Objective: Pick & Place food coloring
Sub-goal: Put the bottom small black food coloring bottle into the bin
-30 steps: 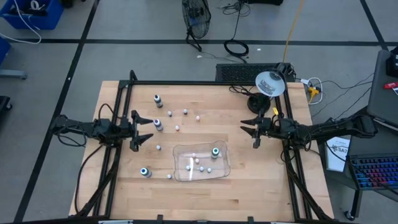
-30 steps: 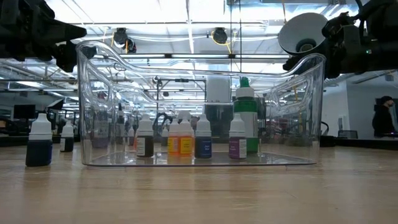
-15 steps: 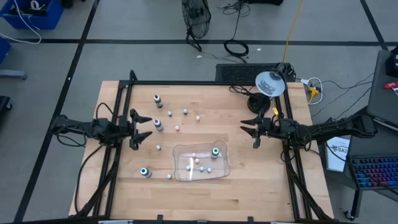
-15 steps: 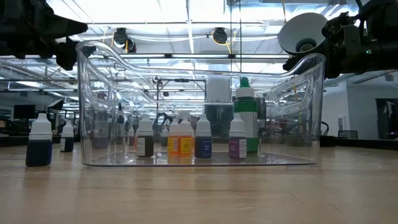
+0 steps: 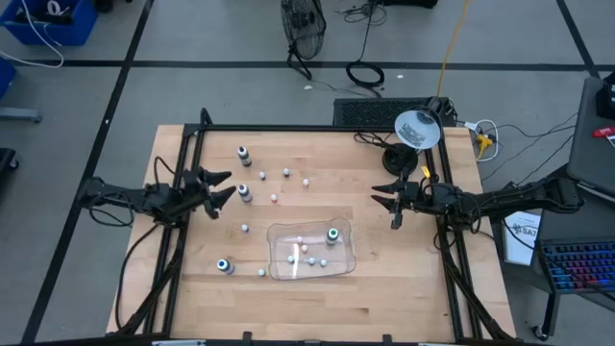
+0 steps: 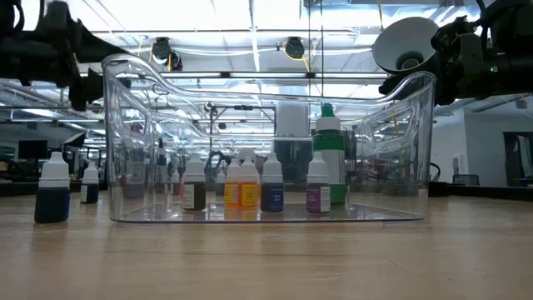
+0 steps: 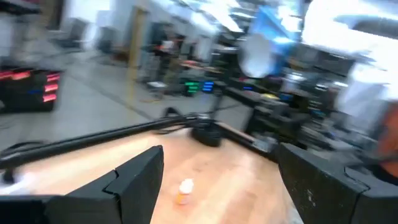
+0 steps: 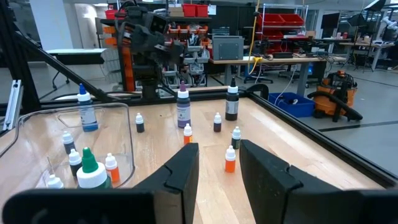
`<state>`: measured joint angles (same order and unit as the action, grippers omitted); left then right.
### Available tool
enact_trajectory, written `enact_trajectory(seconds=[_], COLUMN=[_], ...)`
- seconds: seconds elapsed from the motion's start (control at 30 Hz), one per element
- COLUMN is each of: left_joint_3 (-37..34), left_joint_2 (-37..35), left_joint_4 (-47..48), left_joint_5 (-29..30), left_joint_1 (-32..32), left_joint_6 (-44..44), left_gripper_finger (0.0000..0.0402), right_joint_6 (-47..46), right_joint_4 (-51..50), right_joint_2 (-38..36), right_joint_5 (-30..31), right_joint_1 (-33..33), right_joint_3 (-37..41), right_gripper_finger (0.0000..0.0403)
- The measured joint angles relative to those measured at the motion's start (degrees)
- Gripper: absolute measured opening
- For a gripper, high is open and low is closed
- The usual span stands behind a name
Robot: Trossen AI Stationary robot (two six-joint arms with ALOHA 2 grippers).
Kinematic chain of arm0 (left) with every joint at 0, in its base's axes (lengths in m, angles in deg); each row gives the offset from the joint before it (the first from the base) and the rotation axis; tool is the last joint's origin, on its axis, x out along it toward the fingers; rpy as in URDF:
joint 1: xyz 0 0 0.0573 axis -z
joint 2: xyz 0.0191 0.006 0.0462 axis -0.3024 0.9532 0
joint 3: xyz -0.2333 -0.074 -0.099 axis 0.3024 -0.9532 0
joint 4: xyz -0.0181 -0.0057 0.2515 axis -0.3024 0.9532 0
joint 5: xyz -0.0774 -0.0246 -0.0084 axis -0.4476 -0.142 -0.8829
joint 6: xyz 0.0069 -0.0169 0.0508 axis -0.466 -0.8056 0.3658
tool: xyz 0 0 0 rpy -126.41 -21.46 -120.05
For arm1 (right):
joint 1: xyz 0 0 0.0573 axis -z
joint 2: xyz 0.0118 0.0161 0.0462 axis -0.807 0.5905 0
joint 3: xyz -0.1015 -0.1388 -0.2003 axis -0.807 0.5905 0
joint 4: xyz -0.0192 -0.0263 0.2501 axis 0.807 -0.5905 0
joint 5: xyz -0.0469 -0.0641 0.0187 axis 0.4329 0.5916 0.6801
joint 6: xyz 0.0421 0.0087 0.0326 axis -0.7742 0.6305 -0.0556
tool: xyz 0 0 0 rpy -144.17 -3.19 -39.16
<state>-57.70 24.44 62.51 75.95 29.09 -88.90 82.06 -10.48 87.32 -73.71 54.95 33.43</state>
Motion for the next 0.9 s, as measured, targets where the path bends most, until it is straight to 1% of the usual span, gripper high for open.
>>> enact_trajectory(seconds=[0.07, 0.13, 0.23, 0.3, 0.37, 0.43, 0.57, 0.63, 0.7, 0.77, 0.83, 0.9], left_joint_3=[0.0, 0.0, 0.0, 0.0, 0.0, 0.0, 1.3, 5.0, 10.4, 16.8, 23.5, 30.7], left_joint_2=[1.2, 2.6, 4.4, 5.6, 6.7, 8.2, 11.5, 14.9, 20.3, 27.2, 35.2, 43.7], left_joint_4=[0.2, 0.2, 0.2, 0.3, 0.2, 0.2, -1.1, 1.4, 6.1, 12.0, 16.7, 22.8], left_joint_5=[5.0, 8.1, 8.9, 8.1, 5.8, 1.2, -15.4, -20.2, -20.9, -21.0, -21.7, -23.0], left_joint_1=[0.0, 0.0, 0.0, 0.0, 0.0, 0.0, 0.0, 0.3, 0.9, 1.9, 3.0, 4.3], left_joint_6=[-0.8, -0.3, 0.4, 0.0, -1.5, -1.9, -5.2, -5.1, -2.9, 0.5, 3.0, 3.7], left_gripper_finger=[0.0310, 0.0310, 0.0310, 0.0310, 0.0310, 0.0310, 0.0310, 0.0310, 0.0310, 0.0310, 0.0310, 0.0310], right_joint_6=[0.0, 0.0, 0.0, 0.0, 0.0, 0.0, 0.0, 0.0, 0.0, 0.0, 0.0, 0.0], right_joint_4=[0.0, 0.0, 0.0, 0.0, 0.0, 0.0, 0.0, 0.0, 0.0, 0.0, 0.0, 0.0], right_joint_2=[0.0, 0.0, 0.0, 0.0, 0.0, 0.0, 0.0, 0.0, 0.0, 0.0, 0.0, 0.0], right_joint_5=[0.0, 0.0, 0.0, 0.0, 0.0, 0.0, 0.0, 0.0, 0.0, 0.0, 0.0, 0.0], right_joint_1=[0.0, 0.0, 0.0, 0.0, 0.0, 0.0, 0.0, 0.0, 0.0, 0.0, 0.0, 0.0], right_joint_3=[0.0, 0.0, 0.0, 0.0, 0.0, 0.0, 0.0, 0.0, 0.0, 0.0, 0.0, 0.0], right_gripper_finger=[0.0107, 0.0105, 0.0105, 0.0106, 0.0107, 0.0106, 0.0105, 0.0105, 0.0107, 0.0107, 0.0106, 0.0105])
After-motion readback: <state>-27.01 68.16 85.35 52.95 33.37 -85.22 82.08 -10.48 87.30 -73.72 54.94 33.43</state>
